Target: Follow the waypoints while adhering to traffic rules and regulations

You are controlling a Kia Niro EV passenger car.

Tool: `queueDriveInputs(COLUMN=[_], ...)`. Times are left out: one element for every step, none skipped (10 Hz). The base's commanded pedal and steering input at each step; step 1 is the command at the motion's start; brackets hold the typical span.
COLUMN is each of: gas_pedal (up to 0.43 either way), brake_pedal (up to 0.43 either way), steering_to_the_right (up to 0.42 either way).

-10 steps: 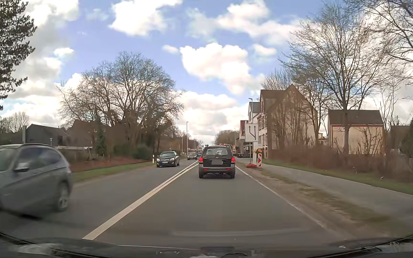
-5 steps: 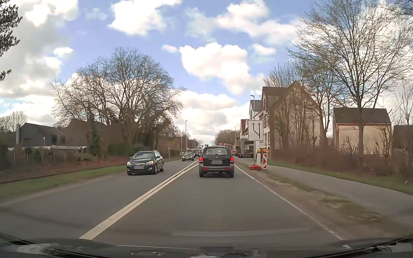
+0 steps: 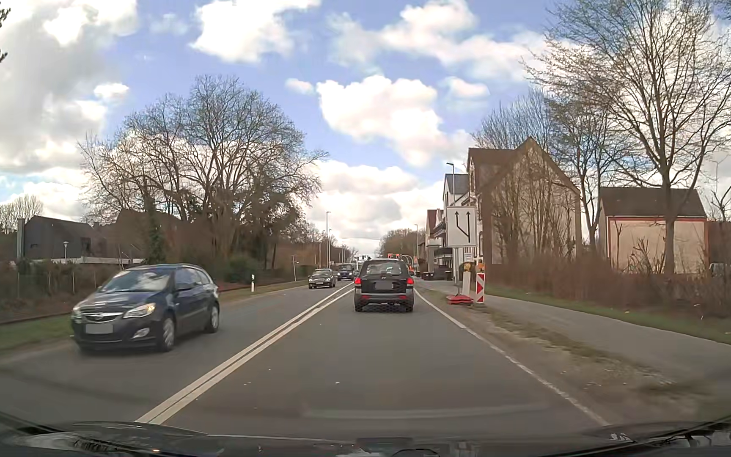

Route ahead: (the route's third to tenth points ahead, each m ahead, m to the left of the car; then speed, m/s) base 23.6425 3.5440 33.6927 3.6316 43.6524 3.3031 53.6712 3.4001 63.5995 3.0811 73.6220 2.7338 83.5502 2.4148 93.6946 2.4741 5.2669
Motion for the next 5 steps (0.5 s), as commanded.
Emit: queueDriveInputs(gas_pedal=[0.189,0.197,0.197,0.209,0.209], brake_pedal=[0.0,0.0,0.0,0.0,0.0], steering_to_the_right=[0.0,0.0,0.0,0.0,0.0])
